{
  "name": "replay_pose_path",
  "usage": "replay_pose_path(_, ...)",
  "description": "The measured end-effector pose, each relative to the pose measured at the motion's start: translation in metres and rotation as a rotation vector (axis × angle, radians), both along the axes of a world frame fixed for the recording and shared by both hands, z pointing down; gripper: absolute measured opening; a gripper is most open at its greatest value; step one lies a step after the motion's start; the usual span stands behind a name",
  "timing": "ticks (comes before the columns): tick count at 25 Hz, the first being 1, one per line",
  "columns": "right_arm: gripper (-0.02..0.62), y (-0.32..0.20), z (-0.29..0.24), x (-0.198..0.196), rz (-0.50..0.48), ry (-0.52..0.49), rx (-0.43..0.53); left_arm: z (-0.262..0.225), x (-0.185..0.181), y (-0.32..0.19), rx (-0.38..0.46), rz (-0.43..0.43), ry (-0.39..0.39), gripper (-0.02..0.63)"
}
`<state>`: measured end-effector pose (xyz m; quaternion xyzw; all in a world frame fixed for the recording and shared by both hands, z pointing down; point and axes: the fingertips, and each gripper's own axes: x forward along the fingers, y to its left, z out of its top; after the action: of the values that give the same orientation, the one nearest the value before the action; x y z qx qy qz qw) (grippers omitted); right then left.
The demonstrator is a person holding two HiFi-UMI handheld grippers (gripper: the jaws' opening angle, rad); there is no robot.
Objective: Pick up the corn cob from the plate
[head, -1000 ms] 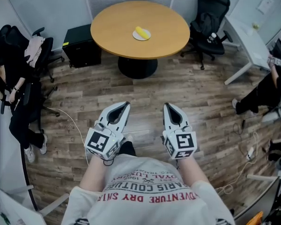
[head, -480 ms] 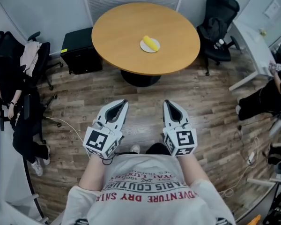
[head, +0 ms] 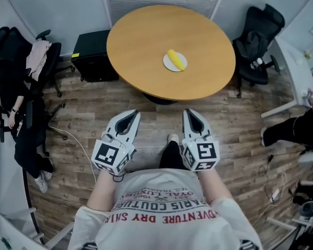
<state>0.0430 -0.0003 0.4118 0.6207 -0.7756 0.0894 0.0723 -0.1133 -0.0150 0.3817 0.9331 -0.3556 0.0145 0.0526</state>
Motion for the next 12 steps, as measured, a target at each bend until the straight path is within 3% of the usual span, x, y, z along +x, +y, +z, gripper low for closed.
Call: replay_pose_path(12, 0.029, -0.155, 0.008, 0.105, -0.191, -0.003, -0.014, -0.004, 0.112, -0.136, 0.004, -0.154, -0.006, 0.032)
